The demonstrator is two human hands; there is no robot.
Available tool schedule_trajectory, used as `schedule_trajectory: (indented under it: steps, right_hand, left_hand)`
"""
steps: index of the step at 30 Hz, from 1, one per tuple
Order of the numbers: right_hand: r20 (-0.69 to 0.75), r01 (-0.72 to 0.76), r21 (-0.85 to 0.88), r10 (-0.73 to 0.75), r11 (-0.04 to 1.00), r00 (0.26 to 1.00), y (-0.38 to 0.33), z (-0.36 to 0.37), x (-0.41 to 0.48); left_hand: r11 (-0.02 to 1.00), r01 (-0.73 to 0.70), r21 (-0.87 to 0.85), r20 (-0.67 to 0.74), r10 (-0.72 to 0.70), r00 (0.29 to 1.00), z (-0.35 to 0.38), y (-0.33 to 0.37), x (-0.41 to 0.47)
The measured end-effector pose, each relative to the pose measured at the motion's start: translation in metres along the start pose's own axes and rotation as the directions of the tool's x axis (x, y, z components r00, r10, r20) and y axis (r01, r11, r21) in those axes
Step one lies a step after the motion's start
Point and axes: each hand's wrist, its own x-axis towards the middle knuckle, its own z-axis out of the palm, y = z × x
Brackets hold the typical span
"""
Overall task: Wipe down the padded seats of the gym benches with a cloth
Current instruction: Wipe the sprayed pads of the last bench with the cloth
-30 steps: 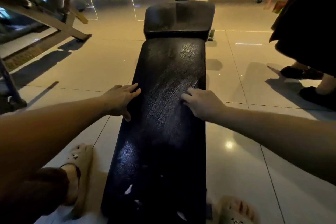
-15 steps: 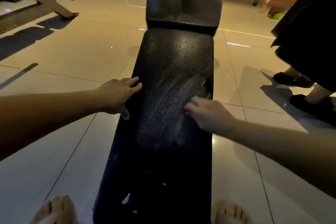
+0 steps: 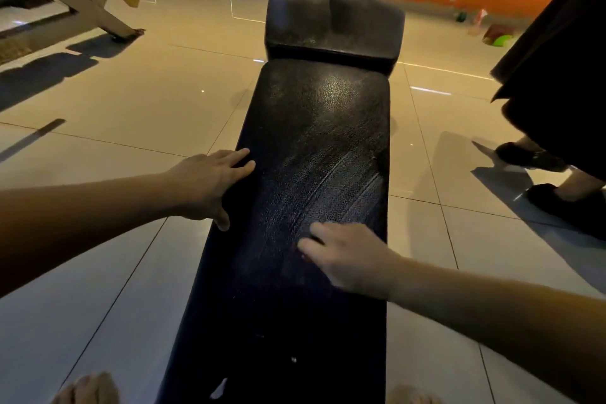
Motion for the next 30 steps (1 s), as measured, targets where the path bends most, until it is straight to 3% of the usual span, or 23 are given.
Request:
schedule_trajectory:
  steps: [2, 4, 6, 8, 10, 13, 15, 16, 18, 21, 23, 24, 26, 28, 30]
  right_hand:
    - [-0.167, -0.238, -0.086, 0.221, 0.968, 0.961, 0.057, -0.006, 0.012]
    - [-0.248, -0.485, -0.133, 0.445, 0.864, 0.861, 0.105, -0.02, 0.021]
    - [-0.294, -0.592, -0.107, 0.543, 0.799, 0.786, 0.115, -0.023, 0.028]
    - [-0.288, -0.556, -0.071, 0.517, 0.828, 0.806, 0.086, -0.017, 0.032]
    - [-0.23, -0.416, -0.003, 0.405, 0.909, 0.885, 0.033, -0.003, 0.028]
    - [-0.099, -0.098, 0.108, 0.109, 0.989, 0.989, -0.032, 0.006, 0.012]
    - [-0.04, 0.052, 0.112, -0.048, 0.992, 0.998, -0.034, 0.003, 0.007]
    - [-0.06, 0.068, 0.098, -0.062, 0.993, 0.996, -0.023, 0.002, 0.009]
    - [-0.167, -0.044, 0.019, 0.047, 0.999, 0.985, 0.02, -0.001, 0.02]
    - [-0.303, -0.457, -0.119, 0.406, 0.882, 0.862, 0.105, -0.019, 0.037]
    - [-0.333, -0.613, -0.145, 0.545, 0.777, 0.77, 0.129, -0.027, 0.042]
    - [-0.344, -0.626, -0.129, 0.558, 0.769, 0.756, 0.125, -0.027, 0.046]
    - [-0.328, -0.561, -0.075, 0.511, 0.824, 0.794, 0.089, -0.019, 0.054]
    - [-0.242, -0.41, -0.02, 0.394, 0.912, 0.887, 0.033, -0.003, 0.057]
    - [-0.09, -0.174, 0.081, 0.181, 0.981, 0.979, -0.029, 0.008, 0.05]
  left_hand:
    - [1.0, -0.002, -0.007, -0.005, 0.002, 1.0, 0.001, -0.001, 0.0]
    - [1.0, -0.006, -0.011, -0.016, 0.006, 1.0, 0.001, -0.002, 0.0]
    - [1.0, -0.006, -0.013, -0.03, 0.005, 1.0, 0.001, -0.002, -0.001]
    - [1.0, -0.008, -0.03, -0.028, 0.008, 1.0, 0.0, -0.002, -0.001]
    - [0.999, -0.003, -0.037, -0.03, 0.002, 1.0, 0.0, -0.002, 0.0]
    - [0.999, 0.0, -0.037, -0.027, -0.001, 1.0, 0.001, -0.002, -0.001]
    - [0.999, -0.002, -0.046, -0.032, 0.0, 0.999, 0.001, -0.001, -0.001]
    - [0.999, -0.002, -0.051, -0.034, 0.0, 0.999, 0.0, 0.0, -0.002]
    - [0.999, -0.001, -0.054, -0.034, -0.001, 0.999, 0.0, -0.001, -0.002]
    - [0.998, 0.001, -0.056, -0.03, -0.002, 1.0, 0.0, 0.0, -0.003]
    - [0.999, -0.001, -0.05, -0.036, -0.001, 0.999, 0.0, 0.001, -0.002]
    - [0.999, -0.003, -0.046, -0.037, 0.001, 0.999, -0.001, 0.001, -0.002]
    - [0.999, -0.004, -0.05, -0.037, 0.002, 0.999, 0.0, 0.0, -0.001]
    - [0.999, -0.005, -0.051, -0.038, 0.003, 0.999, 0.0, -0.001, -0.001]
    - [0.998, -0.009, -0.057, -0.043, 0.006, 0.999, 0.001, -0.002, -0.002]
